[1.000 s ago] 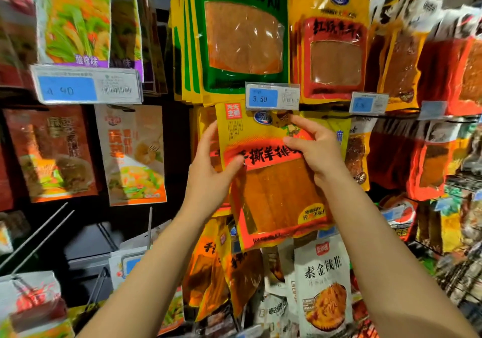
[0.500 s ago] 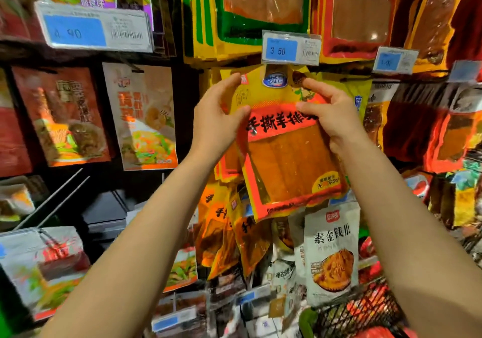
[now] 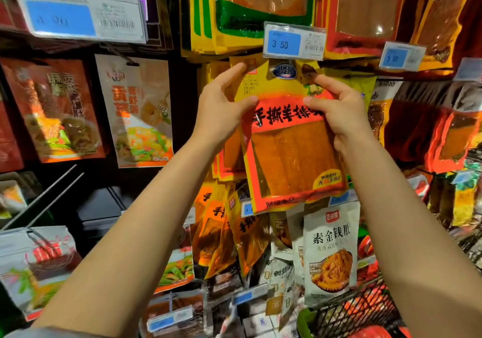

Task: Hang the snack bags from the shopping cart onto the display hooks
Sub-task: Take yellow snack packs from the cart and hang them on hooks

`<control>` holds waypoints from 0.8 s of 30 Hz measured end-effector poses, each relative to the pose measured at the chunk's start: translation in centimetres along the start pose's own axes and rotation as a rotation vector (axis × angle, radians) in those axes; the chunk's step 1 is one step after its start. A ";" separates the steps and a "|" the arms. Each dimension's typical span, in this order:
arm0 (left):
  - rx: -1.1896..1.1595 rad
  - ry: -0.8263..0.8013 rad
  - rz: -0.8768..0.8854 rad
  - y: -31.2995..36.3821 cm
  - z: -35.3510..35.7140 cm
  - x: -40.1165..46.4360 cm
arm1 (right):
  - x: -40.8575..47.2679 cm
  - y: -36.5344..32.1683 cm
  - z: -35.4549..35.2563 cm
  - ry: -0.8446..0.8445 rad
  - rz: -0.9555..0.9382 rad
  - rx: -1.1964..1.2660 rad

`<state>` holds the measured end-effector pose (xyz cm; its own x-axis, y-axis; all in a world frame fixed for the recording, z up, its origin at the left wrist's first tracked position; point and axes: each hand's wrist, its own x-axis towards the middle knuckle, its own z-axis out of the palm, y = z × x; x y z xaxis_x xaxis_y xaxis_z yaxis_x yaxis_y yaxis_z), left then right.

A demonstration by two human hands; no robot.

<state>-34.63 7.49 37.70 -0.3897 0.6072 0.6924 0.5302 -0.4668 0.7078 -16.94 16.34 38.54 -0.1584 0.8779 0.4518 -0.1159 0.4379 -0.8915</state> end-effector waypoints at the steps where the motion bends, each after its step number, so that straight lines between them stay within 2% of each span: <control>1: -0.014 -0.011 -0.006 0.0 0.0 -0.1 | -0.1 0.1 0.0 -0.006 0.016 0.010; 7: -0.090 0.016 -0.028 0.0 -0.1 -0.4 | -0.1 0.0 0.1 -0.018 0.030 0.052; 11: -0.387 0.002 -0.190 -0.2 -0.1 0.0 | 0.1 -0.3 0.0 -0.043 0.051 0.035; 14: -0.435 -0.031 -0.229 -0.8 0.0 0.2 | 0.1 0.0 0.0 -0.048 0.078 0.028; 18: -0.303 0.009 -0.227 -2.0 -0.3 0.7 | 0.8 1.0 1.2 -0.020 0.110 0.007; 22: 0.104 0.047 -0.056 -3.2 -1.6 0.9 | 1.9 2.3 3.5 0.000 0.134 0.012; 24: 0.165 0.027 -0.005 -3.9 -2.6 -0.5 | 2.5 3.0 4.9 0.050 0.138 0.011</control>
<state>-38.50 7.31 34.96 -0.4118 0.5905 0.6940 0.6437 -0.3506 0.6803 -22.53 18.90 37.15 -0.1246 0.9383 0.3226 -0.1074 0.3105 -0.9445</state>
